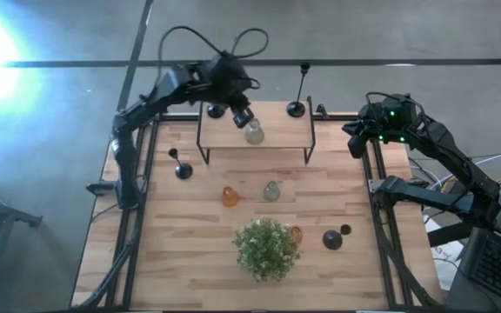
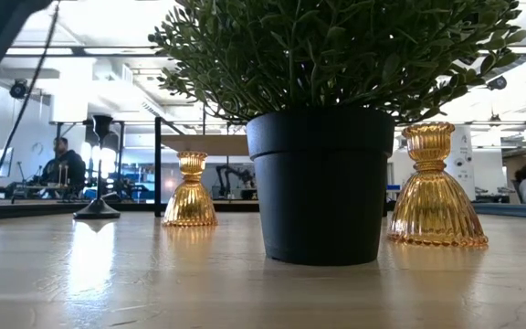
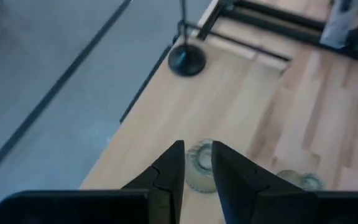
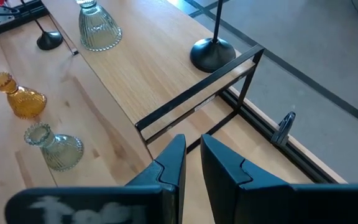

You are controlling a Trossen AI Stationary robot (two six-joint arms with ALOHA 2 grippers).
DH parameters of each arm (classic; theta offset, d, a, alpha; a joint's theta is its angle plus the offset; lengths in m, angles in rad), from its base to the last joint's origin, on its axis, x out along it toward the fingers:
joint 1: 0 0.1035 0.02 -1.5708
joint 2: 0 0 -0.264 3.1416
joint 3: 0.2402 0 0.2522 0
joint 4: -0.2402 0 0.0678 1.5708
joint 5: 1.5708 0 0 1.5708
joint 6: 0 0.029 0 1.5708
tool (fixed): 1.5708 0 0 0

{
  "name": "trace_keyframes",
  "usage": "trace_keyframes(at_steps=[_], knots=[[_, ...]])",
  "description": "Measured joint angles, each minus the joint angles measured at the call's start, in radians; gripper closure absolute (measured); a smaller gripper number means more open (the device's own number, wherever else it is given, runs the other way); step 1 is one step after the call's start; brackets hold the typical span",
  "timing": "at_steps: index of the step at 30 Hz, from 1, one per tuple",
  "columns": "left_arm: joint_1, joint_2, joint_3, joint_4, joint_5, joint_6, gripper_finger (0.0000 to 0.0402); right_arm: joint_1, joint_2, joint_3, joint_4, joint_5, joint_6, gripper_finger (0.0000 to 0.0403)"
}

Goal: Pick & Place candle stick holders
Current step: Put the left green glass candle holder on the shelf

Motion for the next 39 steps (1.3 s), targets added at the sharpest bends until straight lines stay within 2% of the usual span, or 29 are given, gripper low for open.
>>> trace_keyframes(at_steps=[5,9,13,18,25,29,31,33,39], knots=[[-0.125,-0.078,-0.035,0.002,-0.075,-0.001,0.0360,0.000,0.000,0.000,-0.002,0.000,0.005,0.0360],[-0.273,-0.149,-0.144,0.018,-0.262,-0.018,0.0395,0.000,0.000,0.000,-0.004,0.000,0.003,0.0360],[-0.403,-0.246,-0.336,0.129,-0.409,-0.077,0.0393,0.000,0.000,0.000,-0.004,0.000,0.001,0.0360],[-0.496,-0.394,-0.693,0.487,-0.454,-0.104,0.0396,0.000,0.000,0.000,-0.004,0.000,0.000,0.0360],[-0.506,-0.528,-1.247,1.169,-0.484,-0.117,0.0392,0.000,-0.001,0.000,-0.005,0.000,-0.007,0.0360],[-0.494,-0.535,-1.468,1.521,-0.505,-0.075,0.0389,0.000,-0.001,0.000,-0.006,0.000,-0.007,0.0360],[-0.483,-0.521,-1.528,1.640,-0.517,-0.012,0.0389,0.000,-0.001,0.000,-0.007,0.000,-0.011,0.0360],[-0.472,-0.498,-1.556,1.688,-0.506,0.044,0.0388,0.000,-0.001,0.000,-0.006,-0.001,-0.015,0.0360],[-0.427,-0.422,-1.560,1.696,-0.438,0.068,0.0388,0.000,0.000,0.000,-0.006,0.000,-0.019,0.0360]])
